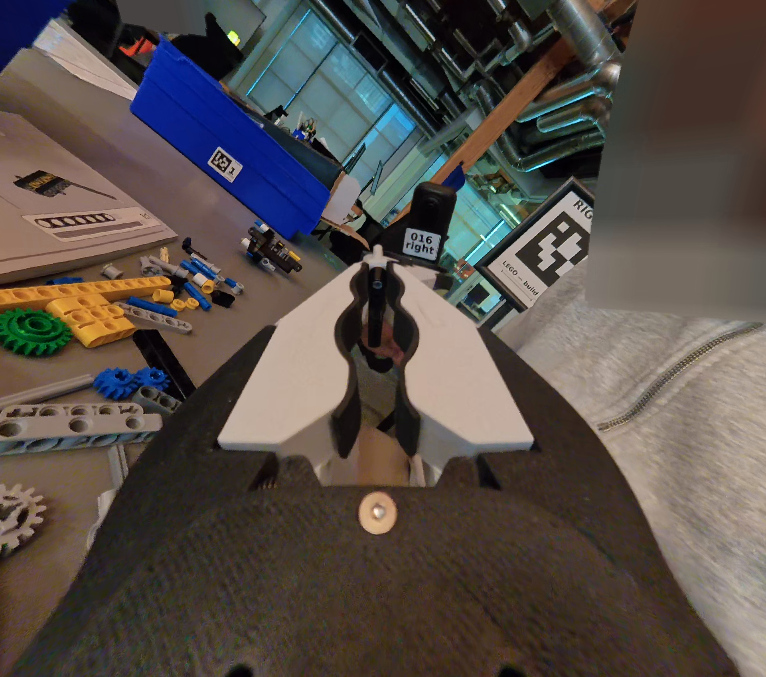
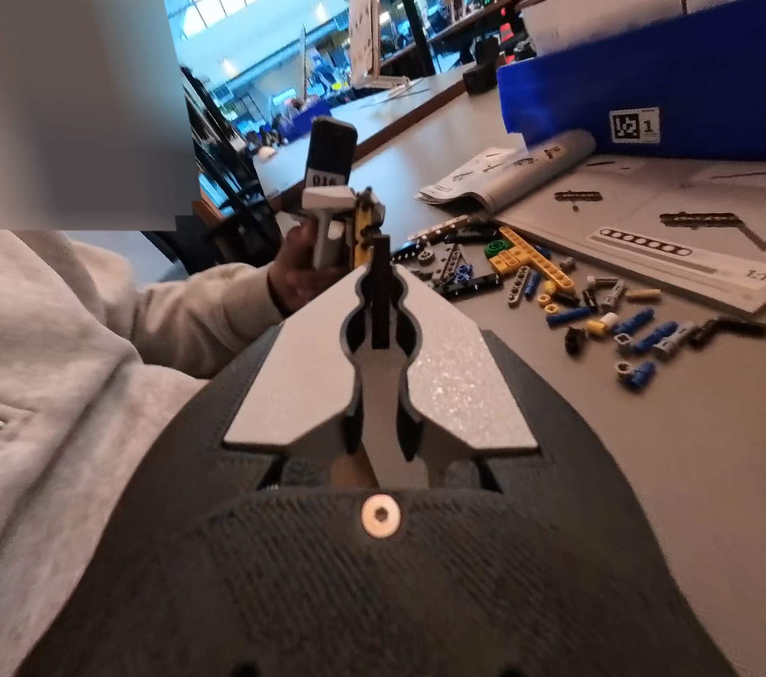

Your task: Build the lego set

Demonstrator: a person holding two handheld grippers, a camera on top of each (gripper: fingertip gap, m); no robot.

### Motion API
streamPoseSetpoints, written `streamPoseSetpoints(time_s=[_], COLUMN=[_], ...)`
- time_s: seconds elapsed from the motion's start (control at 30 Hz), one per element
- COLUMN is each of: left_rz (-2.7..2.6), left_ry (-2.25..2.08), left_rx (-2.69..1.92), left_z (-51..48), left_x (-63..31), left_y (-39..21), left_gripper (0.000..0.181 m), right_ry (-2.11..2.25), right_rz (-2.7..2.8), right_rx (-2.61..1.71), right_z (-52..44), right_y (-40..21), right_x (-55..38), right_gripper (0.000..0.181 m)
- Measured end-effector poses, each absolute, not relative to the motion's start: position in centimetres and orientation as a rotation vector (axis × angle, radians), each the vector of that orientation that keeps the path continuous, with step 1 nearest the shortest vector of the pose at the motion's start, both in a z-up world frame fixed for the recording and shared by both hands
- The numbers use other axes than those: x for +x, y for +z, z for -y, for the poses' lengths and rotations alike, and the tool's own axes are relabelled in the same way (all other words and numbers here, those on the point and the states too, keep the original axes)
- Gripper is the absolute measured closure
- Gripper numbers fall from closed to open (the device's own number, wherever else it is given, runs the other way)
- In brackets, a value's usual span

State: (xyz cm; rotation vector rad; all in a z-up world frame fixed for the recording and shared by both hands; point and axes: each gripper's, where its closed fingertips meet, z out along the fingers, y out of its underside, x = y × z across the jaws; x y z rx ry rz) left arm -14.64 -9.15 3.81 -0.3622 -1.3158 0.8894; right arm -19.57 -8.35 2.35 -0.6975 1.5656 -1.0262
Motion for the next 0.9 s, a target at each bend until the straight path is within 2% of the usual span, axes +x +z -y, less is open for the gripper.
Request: streamPoseSetpoints(time_s=[0.03, 0.43, 0.9], left_rz=[1.327, 1.333, 1.319], left_ry=[0.890, 0.854, 0.835], left_rx=[-0.373, -0.446, -0.474], left_z=[9.1, 8.1, 7.6], left_x=[-14.8, -15.8, -16.1], left_y=[3.7, 3.4, 3.5], left_gripper=[0.177, 0.177, 0.177], right_ry=[-1.011, -0.923, -0.931], right_rz=[-1.558, -1.473, -1.473], right_rx=[-0.666, -0.495, -0.514], right_z=[8.5, 8.0, 7.9], right_y=[2.4, 3.2, 3.1], right_x=[-19.6, -17.6, -17.3], right_gripper=[0.177, 0.177, 0.177])
